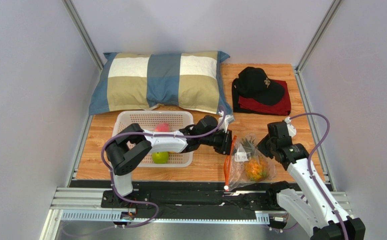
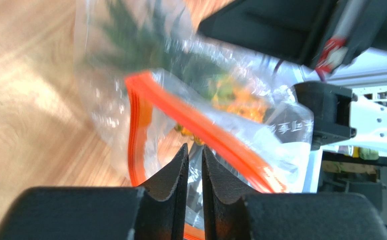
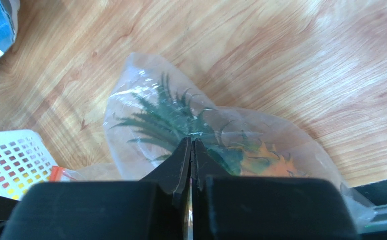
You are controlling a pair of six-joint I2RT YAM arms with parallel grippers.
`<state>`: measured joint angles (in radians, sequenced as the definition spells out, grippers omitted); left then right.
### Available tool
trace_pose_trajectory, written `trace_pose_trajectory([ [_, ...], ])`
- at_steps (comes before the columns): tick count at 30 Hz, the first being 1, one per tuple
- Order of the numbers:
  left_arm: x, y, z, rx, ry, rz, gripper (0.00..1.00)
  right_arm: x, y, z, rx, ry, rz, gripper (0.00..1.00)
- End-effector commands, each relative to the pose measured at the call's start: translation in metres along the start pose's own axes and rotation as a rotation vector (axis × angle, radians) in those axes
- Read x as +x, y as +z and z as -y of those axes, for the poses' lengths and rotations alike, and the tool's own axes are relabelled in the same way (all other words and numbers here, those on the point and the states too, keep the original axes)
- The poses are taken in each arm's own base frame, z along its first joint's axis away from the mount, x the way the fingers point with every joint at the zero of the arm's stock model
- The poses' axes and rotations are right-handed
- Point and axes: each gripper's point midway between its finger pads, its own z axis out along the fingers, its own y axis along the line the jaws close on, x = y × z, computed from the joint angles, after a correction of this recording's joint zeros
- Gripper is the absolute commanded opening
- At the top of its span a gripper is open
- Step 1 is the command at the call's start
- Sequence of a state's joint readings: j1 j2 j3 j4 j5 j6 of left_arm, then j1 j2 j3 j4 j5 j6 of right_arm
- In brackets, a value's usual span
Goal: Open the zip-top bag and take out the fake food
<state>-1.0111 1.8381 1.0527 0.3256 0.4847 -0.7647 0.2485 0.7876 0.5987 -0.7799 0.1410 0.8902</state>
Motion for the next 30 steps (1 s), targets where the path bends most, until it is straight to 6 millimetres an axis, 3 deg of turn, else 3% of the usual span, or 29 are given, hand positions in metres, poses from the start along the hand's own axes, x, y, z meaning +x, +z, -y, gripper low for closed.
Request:
trace_pose_trajectory([
  [1, 0.018, -0.005, 0.019, 0.077, 0.001, -0.041, 0.18, -0.022, -0.011, -0.001, 0.036, -0.04, 0.078, 0.06],
  [3, 0.032, -0.01, 0.029, 0.094, 0.02, -0.048, 0.16, -0.023, -0.011, -0.003, 0.034, -0.039, 0.076, 0.06],
  [7, 0.039, -0.017, 0.037, 0.101, 0.027, -0.024, 0.18, -0.023, -0.009, -0.003, 0.037, -0.031, 0.075, 0.07],
  [8, 0.041, -0.014, 0.035, 0.109, 0.014, -0.029, 0.21, -0.02, -0.007, -0.004, 0.033, -0.031, 0.065, 0.07],
  [9, 0.042, -0.013, 0.04, 0.136, -0.006, -0.039, 0.33, -0.018, -0.006, -0.008, 0.015, -0.025, 0.052, 0.07],
  [10, 0.039, -0.009, 0.042, 0.153, -0.009, -0.03, 0.39, -0.016, -0.005, -0.01, 0.007, -0.016, 0.042, 0.07],
  [12, 0.03, 0.003, 0.04, 0.153, -0.015, -0.013, 0.46, -0.011, -0.003, -0.013, -0.012, -0.009, 0.014, 0.06],
  [17, -0.006, 0.024, 0.017, 0.169, -0.053, 0.046, 0.48, -0.004, -0.004, -0.019, -0.046, 0.004, -0.018, 0.06],
  [18, -0.024, 0.019, 0.003, 0.154, -0.078, 0.084, 0.49, -0.001, -0.005, -0.021, -0.058, 0.0, -0.037, 0.06],
  [22, -0.057, 0.001, -0.038, 0.061, -0.087, 0.168, 0.52, 0.002, -0.004, -0.025, -0.076, -0.025, -0.062, 0.06],
  [23, -0.07, -0.006, -0.039, 0.043, -0.029, 0.185, 0.52, 0.003, -0.004, -0.026, -0.076, -0.036, -0.07, 0.06],
  [25, -0.073, -0.015, -0.054, -0.045, -0.02, 0.169, 0.53, 0.001, -0.003, -0.027, -0.072, -0.061, -0.073, 0.06],
  [26, -0.082, -0.021, -0.049, -0.059, 0.032, 0.185, 0.53, 0.0, -0.003, -0.028, -0.072, -0.066, -0.073, 0.07],
  [30, -0.081, -0.037, -0.048, -0.127, 0.07, 0.175, 0.53, -0.006, -0.006, -0.033, -0.082, -0.095, -0.061, 0.15],
])
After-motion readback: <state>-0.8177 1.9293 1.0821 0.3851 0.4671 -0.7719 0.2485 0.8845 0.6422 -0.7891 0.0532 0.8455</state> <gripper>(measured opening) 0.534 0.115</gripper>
